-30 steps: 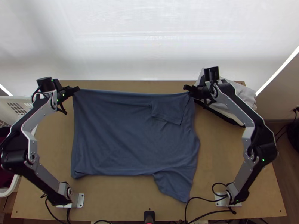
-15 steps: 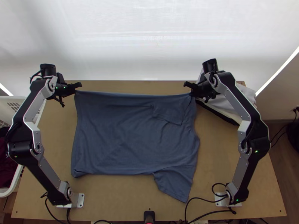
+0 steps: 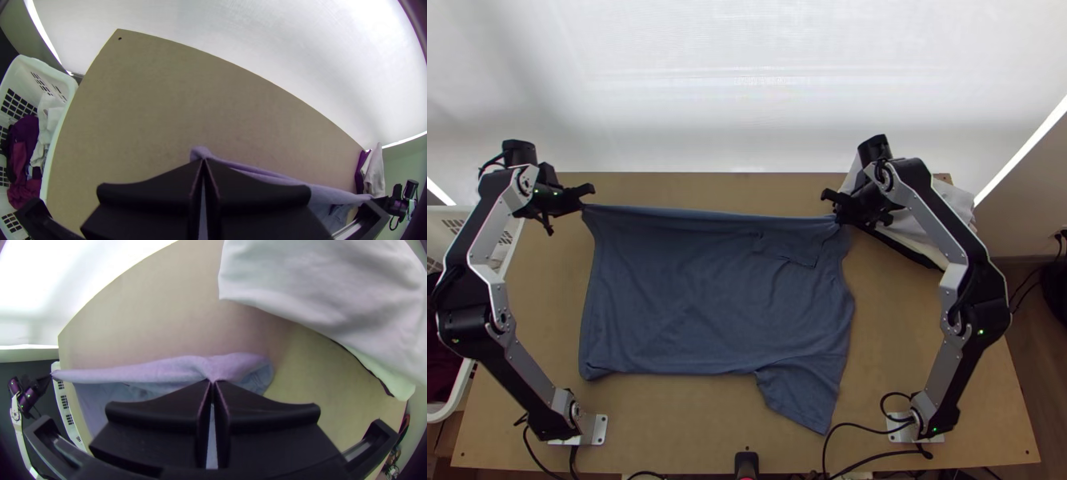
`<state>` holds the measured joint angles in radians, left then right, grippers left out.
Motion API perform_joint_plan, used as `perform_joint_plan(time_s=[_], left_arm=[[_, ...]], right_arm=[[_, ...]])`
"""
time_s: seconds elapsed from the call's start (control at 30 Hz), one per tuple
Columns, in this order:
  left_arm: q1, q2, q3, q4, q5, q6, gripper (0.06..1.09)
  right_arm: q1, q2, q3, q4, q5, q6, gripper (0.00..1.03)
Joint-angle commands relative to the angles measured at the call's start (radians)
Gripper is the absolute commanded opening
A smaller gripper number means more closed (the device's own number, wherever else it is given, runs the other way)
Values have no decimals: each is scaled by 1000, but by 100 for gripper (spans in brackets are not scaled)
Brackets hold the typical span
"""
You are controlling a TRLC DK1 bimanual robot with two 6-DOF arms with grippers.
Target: Fold the t-shirt
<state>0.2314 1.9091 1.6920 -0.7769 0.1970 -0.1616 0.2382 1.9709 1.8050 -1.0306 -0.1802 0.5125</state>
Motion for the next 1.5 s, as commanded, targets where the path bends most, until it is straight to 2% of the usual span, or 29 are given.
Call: perform_joint_plan(time_s=[0.0,0.47,0.8,1.17,1.2,1.23,1.27,1.3,1.33,1.4,1.47], left_arm=[[22,-65,-60,-7,12,25,9],[22,-219,-293,53,41,39,9],[22,-282,-417,88,41,50,9],[8,-306,-548,153,41,40,11],[8,-308,-563,159,41,39,20],[9,-308,-577,159,41,39,39],[9,-309,-592,156,41,40,61],[9,-309,-604,154,41,42,79],[11,-308,-608,143,41,42,86],[19,-311,-611,136,41,43,97],[34,-318,-609,122,42,53,100]], right_arm=[[12,-63,-47,-14,12,-3,3],[67,-175,-210,10,44,3,3],[82,-237,-398,112,65,8,3],[105,-273,-510,181,85,26,4],[105,-277,-518,185,88,26,14],[107,-279,-523,187,91,24,31],[107,-282,-527,187,97,24,53],[110,-285,-532,187,111,24,76],[110,-290,-536,185,117,23,87],[108,-310,-552,187,127,20,92],[98,-345,-573,187,136,21,96]])
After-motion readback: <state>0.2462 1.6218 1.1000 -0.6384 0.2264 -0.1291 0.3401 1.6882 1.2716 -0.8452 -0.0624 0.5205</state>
